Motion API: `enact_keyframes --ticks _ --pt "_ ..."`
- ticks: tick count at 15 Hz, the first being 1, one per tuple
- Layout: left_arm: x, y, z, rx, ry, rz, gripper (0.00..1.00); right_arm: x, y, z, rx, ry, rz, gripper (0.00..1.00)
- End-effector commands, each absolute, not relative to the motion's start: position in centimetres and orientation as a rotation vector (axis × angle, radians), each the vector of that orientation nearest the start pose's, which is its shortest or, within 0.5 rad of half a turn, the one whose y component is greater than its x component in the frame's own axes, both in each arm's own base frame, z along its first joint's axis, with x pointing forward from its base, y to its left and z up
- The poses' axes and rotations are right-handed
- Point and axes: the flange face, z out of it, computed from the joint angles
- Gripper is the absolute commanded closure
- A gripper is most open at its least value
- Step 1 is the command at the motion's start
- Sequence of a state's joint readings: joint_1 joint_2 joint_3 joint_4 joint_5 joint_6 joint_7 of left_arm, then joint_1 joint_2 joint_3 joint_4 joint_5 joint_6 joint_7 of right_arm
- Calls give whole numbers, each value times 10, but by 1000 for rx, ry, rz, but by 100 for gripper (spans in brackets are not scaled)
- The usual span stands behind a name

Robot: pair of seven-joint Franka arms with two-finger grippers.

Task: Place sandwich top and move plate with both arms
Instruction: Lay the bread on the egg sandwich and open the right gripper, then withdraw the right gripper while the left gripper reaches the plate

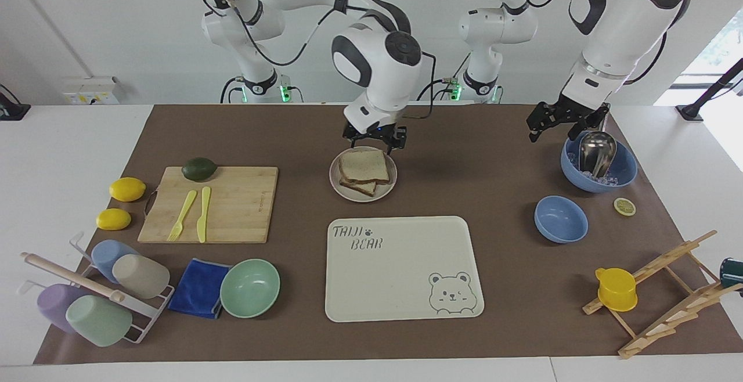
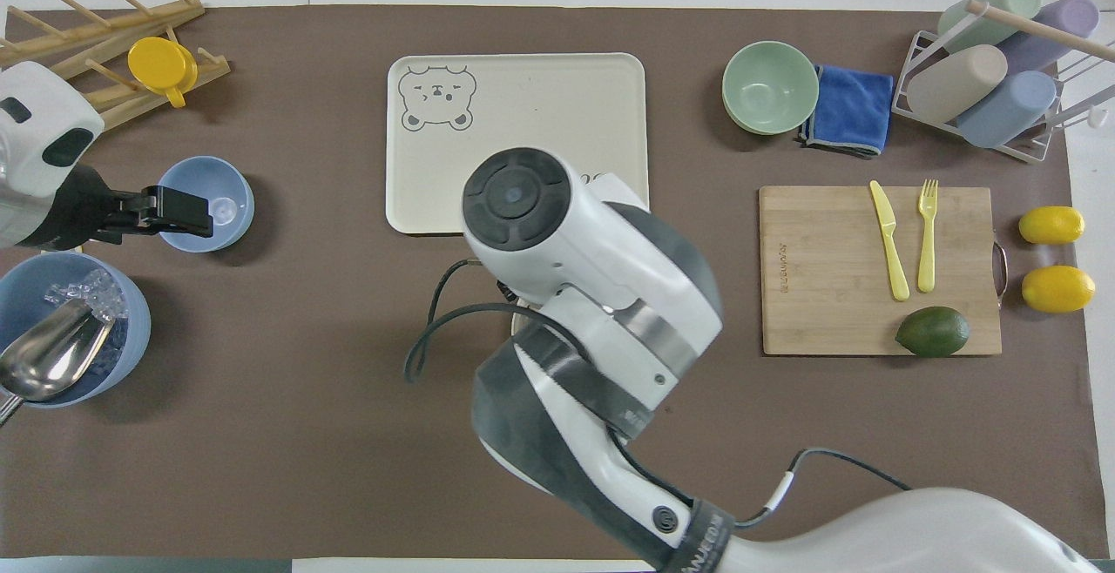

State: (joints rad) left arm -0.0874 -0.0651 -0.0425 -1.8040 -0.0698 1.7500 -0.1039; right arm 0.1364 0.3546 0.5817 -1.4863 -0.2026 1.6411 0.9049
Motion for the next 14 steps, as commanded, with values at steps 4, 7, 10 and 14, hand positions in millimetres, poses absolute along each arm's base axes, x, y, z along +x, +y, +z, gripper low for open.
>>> enact_keyframes --ticks 4,7,10,14 --pt "517 -145 519 -3276 4 -10 0 568 237 546 -3149 250 134 0" --pt "499 -195 485 -3278 26 -8 0 584 158 558 -3132 202 162 0" --pt "473 -241 448 -3276 89 21 0 584 87 588 -3111 266 112 0" --pt "449 -273 392 -3282 126 43 0 576 17 596 -3043 229 202 0"
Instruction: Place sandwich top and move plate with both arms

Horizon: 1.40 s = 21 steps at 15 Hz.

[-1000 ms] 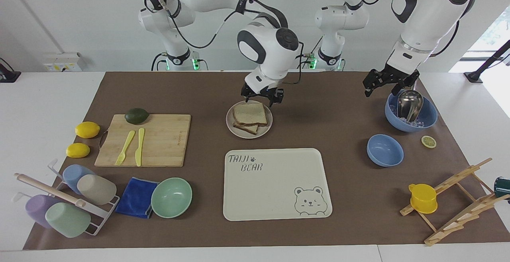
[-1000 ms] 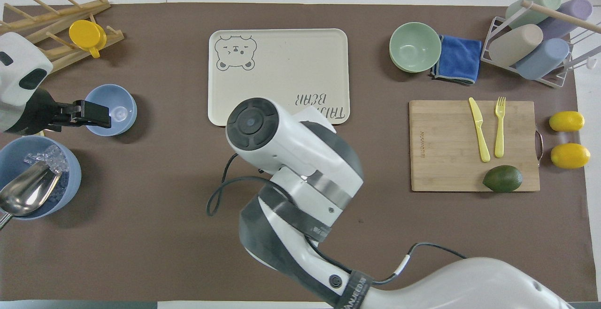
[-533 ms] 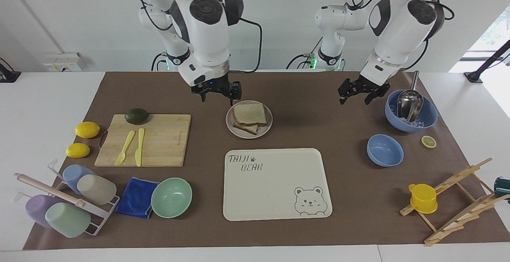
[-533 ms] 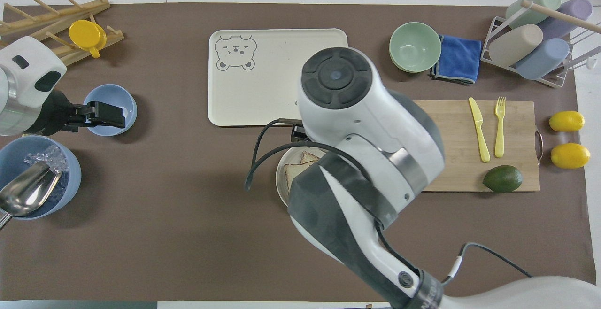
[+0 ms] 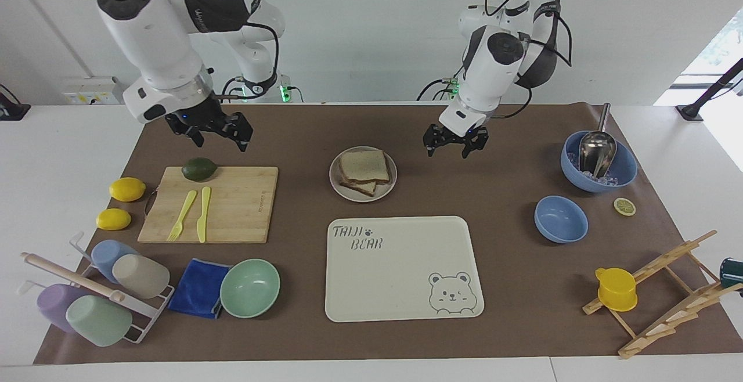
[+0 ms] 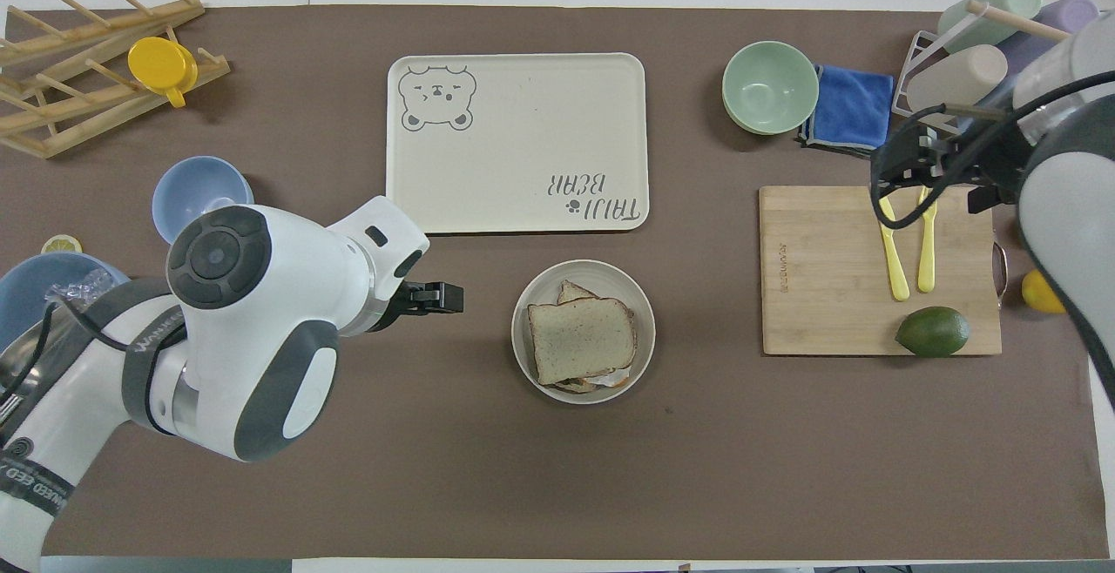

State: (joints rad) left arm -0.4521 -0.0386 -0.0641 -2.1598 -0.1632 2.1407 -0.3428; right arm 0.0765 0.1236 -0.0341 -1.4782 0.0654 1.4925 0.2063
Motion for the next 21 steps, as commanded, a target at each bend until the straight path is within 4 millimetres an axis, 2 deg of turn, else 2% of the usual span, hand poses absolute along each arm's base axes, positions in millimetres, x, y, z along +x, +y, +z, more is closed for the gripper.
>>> enact_keyframes --ticks 1,5,8,12,14,17,21 --pt "445 -279 384 -3284 129 31 0 576 6 598 -3049 260 197 0" --pt "433 -302 355 -3308 105 87 0 565 0 605 -3057 244 202 0" --pt "427 -318 337 -3310 106 79 5 563 -18 601 -3056 149 209 0" --pt "427 -323 322 -3333 60 100 12 560 -38 598 -3050 83 223 0" --pt "425 -331 314 -3347 53 96 14 558 -38 595 -3048 76 241 0" --pt "426 -333 312 -3351 46 95 19 554 -38 595 -3051 71 264 0" --pt "425 -332 310 -3349 43 102 27 531 -38 585 -3047 71 310 0"
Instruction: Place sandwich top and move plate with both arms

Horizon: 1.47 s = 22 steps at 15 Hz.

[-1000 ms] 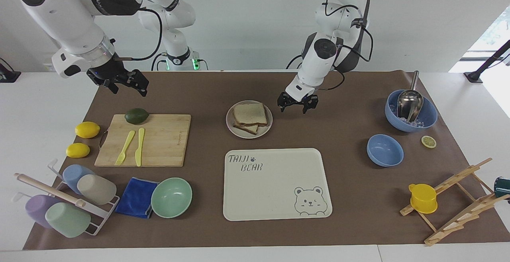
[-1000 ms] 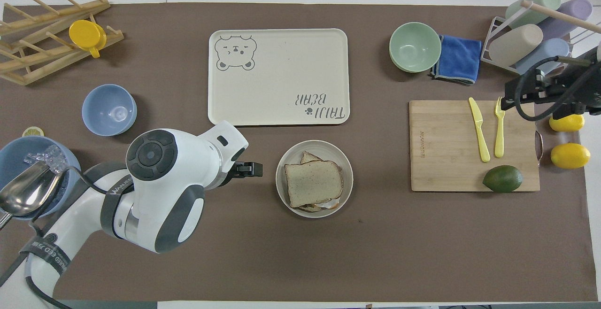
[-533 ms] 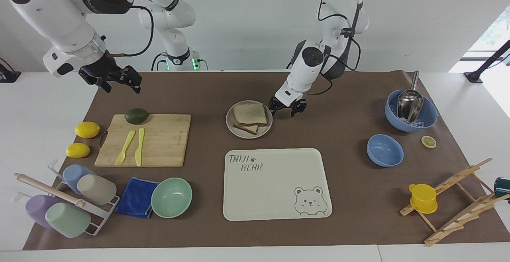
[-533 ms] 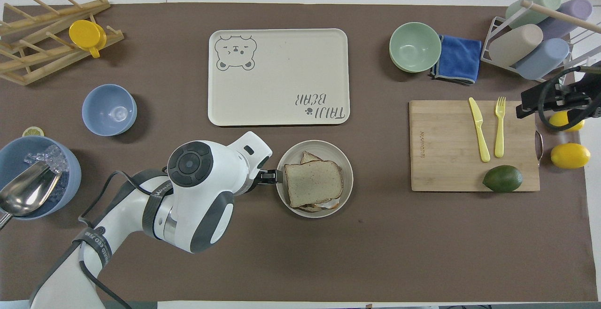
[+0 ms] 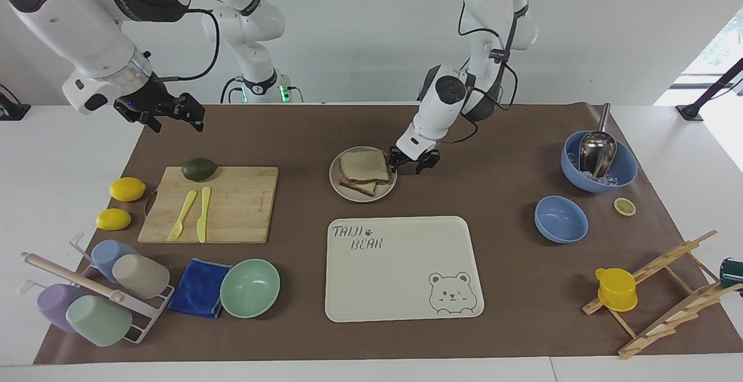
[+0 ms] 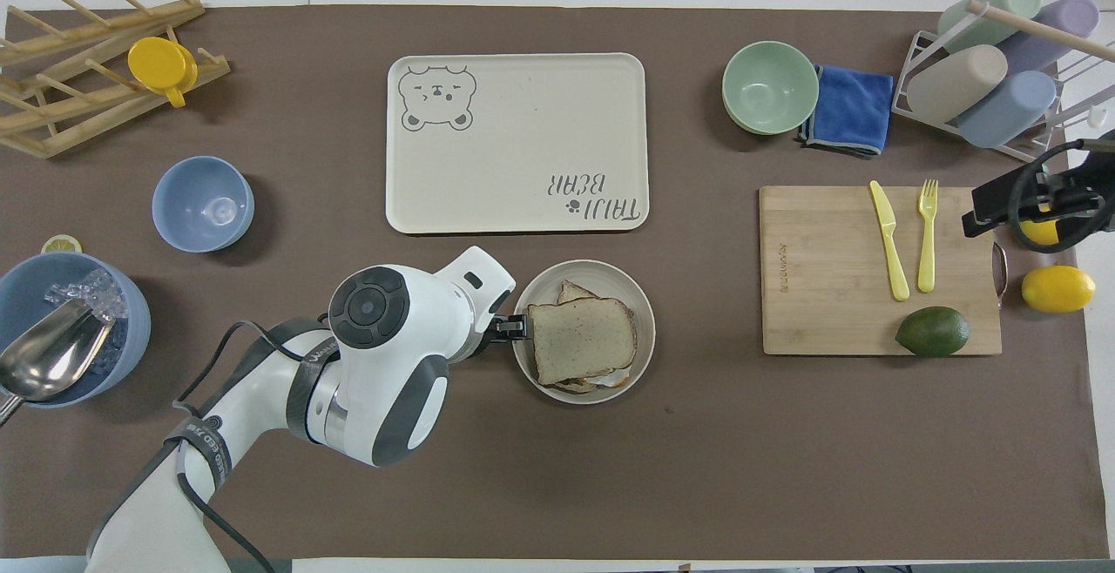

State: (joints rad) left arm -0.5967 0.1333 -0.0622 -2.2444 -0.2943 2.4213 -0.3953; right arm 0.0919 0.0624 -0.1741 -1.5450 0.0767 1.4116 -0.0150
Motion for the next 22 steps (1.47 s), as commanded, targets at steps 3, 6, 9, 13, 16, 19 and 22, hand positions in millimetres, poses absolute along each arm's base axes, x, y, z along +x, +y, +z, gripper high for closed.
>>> enact_keyframes --ticks 3,6,9,13,16,19,22 --pt "422 -339 311 -3375 20 108 34 543 -43 588 -3082 78 192 0" --pt "420 -343 304 -3375 21 109 38 545 -54 587 -3101 96 180 0" --pt "420 -344 303 -3377 24 101 42 544 -49 588 -3100 79 187 0" --pt "421 -345 304 -3380 23 98 62 544 -47 590 -3102 71 188 0" --pt "421 -346 305 -3381 25 97 72 543 -47 590 -3103 74 183 0" --pt "421 -346 304 -3380 28 98 79 543 -47 590 -3101 81 185 0" --pt "421 -346 300 -3379 25 98 90 543 -47 591 -3101 83 183 0"
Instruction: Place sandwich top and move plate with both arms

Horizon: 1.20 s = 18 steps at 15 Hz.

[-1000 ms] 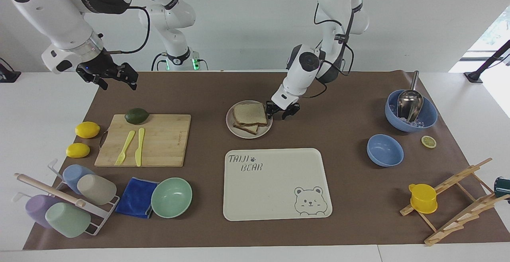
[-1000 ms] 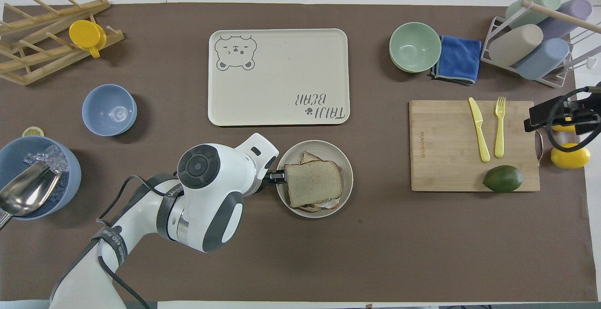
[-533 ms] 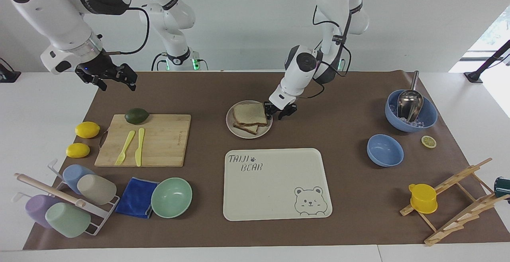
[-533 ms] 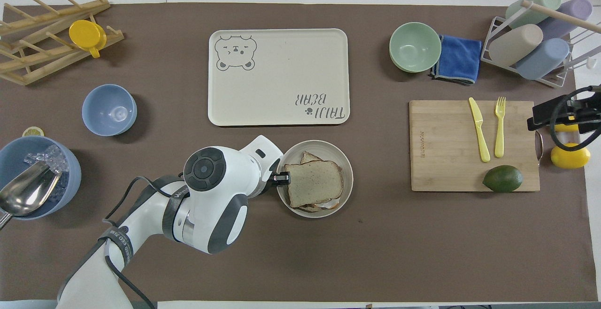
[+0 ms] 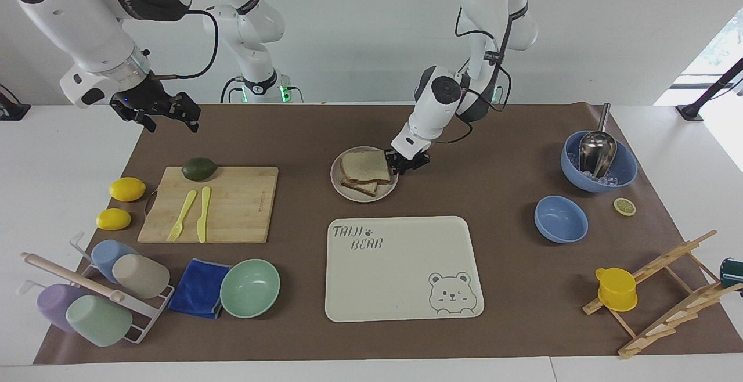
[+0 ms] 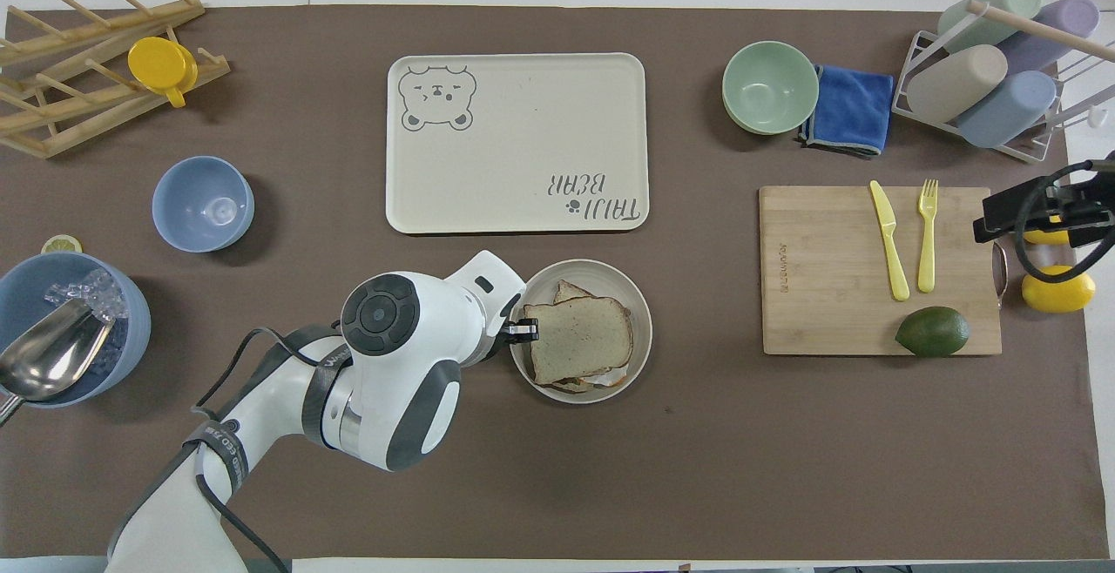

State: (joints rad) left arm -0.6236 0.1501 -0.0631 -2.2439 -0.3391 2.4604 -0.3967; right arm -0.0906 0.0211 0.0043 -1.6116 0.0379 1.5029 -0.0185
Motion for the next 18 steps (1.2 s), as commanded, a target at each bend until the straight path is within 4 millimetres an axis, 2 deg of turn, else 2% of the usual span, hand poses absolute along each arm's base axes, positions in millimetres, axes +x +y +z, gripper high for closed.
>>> enact_keyframes --ticks 1,3,6,8,14,16,18 --pt "420 -348 300 -3384 19 99 93 544 -47 591 -3102 86 180 0" --pt "416 -353 300 -3388 25 106 100 543 -47 591 -3100 83 183 0" --pt "421 -351 303 -3393 13 103 100 542 -48 591 -3101 88 188 0" --pt "430 -348 313 -3403 1 93 100 542 -47 591 -3099 88 187 0" --pt "488 -326 391 -3443 -82 200 100 542 -47 591 -3101 86 190 0" --pt "507 -321 408 -3470 -127 180 100 542 -47 591 -3099 86 190 0" --pt "526 -316 413 -3483 -160 148 100 542 -47 591 -3099 86 190 0"
